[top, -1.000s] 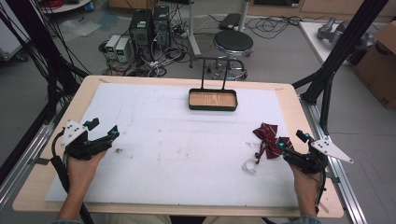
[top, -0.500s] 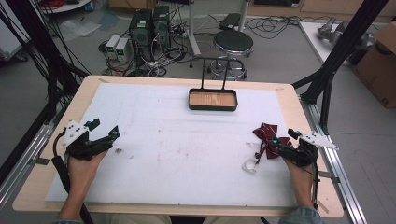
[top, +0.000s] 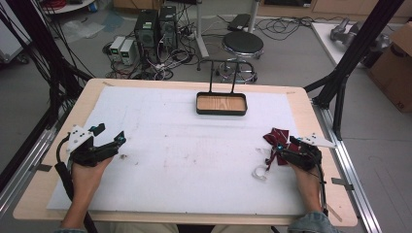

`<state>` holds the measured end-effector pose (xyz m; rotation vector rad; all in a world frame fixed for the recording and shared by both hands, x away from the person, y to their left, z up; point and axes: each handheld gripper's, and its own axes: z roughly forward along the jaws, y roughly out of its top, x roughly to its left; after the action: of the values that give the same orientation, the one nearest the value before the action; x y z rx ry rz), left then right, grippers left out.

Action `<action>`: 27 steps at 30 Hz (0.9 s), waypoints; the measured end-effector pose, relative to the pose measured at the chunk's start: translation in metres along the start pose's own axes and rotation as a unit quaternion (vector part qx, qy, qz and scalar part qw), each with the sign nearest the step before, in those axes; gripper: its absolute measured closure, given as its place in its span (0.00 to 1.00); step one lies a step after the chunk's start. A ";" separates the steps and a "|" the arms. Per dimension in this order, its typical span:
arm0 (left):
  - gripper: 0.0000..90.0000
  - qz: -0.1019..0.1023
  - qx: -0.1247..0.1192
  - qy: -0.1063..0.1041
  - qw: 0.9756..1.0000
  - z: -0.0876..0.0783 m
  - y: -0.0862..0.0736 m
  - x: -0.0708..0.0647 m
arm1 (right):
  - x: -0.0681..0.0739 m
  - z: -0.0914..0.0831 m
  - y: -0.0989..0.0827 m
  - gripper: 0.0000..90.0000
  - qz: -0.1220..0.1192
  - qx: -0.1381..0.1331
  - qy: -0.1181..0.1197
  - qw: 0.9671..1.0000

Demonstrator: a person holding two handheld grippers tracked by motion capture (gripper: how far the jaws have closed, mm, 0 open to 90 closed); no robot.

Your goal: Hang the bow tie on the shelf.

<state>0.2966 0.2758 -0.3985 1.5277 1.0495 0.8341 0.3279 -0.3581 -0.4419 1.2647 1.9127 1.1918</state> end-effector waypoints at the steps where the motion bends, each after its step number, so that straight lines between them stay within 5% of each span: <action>1: 0.26 0.000 0.000 0.000 1.000 0.000 0.000 0.000 | 0.000 0.002 0.001 0.45 -0.002 0.005 -0.001 1.000; 27: 0.26 0.005 0.003 -0.006 1.000 0.002 -0.001 -0.003 | 0.006 0.023 0.003 0.79 -0.050 0.086 0.001 0.995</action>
<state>0.2972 0.2718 -0.3998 1.5423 1.0362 0.8281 0.3455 -0.3436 -0.4497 1.2365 2.0916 0.9962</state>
